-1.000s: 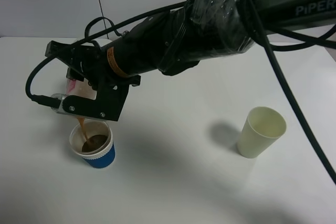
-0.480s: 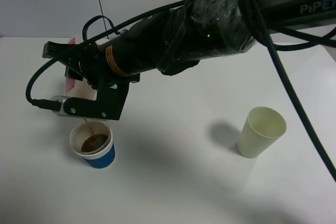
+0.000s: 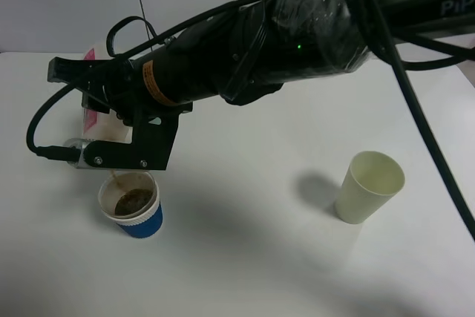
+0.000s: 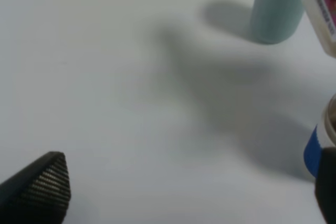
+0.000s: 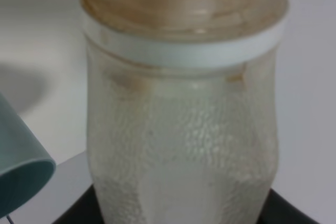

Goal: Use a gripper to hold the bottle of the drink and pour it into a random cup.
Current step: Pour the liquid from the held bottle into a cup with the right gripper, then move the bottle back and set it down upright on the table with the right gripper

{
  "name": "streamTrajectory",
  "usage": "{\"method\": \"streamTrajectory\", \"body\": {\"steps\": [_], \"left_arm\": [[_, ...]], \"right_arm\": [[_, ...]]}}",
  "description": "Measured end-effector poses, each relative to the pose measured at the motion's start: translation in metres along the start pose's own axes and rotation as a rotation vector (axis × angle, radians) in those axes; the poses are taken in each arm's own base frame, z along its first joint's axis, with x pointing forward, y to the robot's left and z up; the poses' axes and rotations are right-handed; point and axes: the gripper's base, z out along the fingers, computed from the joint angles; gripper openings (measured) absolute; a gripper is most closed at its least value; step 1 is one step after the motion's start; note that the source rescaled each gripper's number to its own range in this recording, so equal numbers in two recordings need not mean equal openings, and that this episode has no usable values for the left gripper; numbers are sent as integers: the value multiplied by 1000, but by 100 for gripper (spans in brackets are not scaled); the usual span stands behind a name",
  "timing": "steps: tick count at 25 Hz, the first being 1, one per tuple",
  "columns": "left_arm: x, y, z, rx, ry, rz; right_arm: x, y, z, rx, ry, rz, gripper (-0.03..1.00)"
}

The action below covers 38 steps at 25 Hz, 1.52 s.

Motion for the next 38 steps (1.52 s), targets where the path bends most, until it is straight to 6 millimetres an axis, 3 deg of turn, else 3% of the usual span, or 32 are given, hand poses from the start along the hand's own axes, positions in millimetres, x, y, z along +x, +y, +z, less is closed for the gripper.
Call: {"method": "streamTrajectory", "body": {"steps": [25, 38], "left_arm": [[0, 0, 0, 0, 0, 0], [0, 0, 0, 0, 0, 0]], "right_arm": [[-1, -5, -2, 11, 1, -18, 1], [-2, -7, -2, 15, -2, -108, 1]]}}
